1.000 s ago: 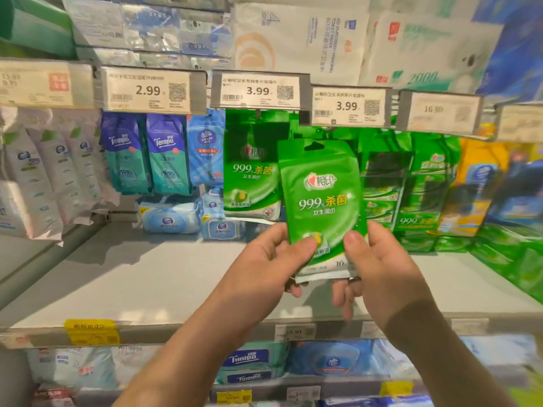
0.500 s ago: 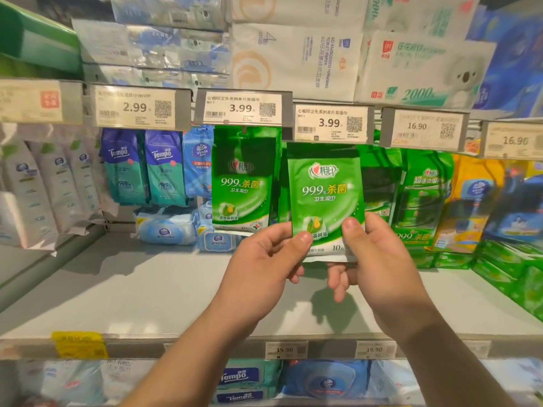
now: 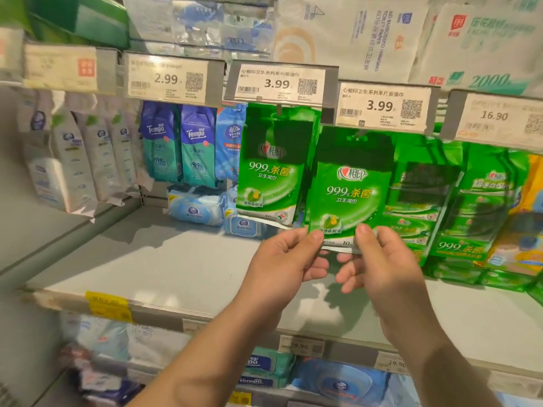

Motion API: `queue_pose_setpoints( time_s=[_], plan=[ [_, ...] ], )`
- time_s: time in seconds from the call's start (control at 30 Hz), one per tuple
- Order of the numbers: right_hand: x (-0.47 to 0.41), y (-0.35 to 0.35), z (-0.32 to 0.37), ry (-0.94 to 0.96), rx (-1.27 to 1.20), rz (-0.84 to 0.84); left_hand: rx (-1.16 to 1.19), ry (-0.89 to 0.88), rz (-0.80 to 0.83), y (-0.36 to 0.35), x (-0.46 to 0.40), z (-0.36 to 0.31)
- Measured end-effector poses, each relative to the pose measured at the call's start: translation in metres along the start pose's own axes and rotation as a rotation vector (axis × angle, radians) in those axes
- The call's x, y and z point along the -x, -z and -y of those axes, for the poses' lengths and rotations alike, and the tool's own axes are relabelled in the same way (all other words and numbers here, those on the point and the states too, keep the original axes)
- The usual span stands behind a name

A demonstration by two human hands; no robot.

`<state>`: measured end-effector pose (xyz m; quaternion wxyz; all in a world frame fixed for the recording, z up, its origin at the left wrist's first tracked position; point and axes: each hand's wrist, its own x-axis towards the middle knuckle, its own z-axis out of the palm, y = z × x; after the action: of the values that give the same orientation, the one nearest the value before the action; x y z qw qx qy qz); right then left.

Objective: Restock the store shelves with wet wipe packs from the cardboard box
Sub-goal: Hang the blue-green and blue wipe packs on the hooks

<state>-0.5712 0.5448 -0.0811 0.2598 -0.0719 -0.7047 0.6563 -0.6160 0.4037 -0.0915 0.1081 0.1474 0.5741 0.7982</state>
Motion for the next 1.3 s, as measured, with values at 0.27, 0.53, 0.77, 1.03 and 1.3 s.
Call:
queue_pose_setpoints(
  time_s=[0.27,0.53,0.77,1.03,1.3],
  plan=[
    [0.013,-0.002,-0.032,-0.187,-0.047,0.115,-0.045,0.057,-0.18,0.032,0.035,0.013],
    [0.046,-0.034,-0.053,-0.17,0.064,0.279,-0.61,0.081,-0.206,0.087,0.09,0.022],
    [0.086,-0.099,-0.05,0.037,0.4,0.528,-1.094,0.137,-0.336,0.149,0.151,0.011],
    [0.192,-0.207,-0.041,0.275,0.621,0.906,-1.32,0.378,-0.689,0.243,0.293,0.001],
    [0.336,-0.299,-0.037,0.293,0.679,1.231,-1.117,0.519,-0.998,0.311,0.481,-0.007]
  ],
)
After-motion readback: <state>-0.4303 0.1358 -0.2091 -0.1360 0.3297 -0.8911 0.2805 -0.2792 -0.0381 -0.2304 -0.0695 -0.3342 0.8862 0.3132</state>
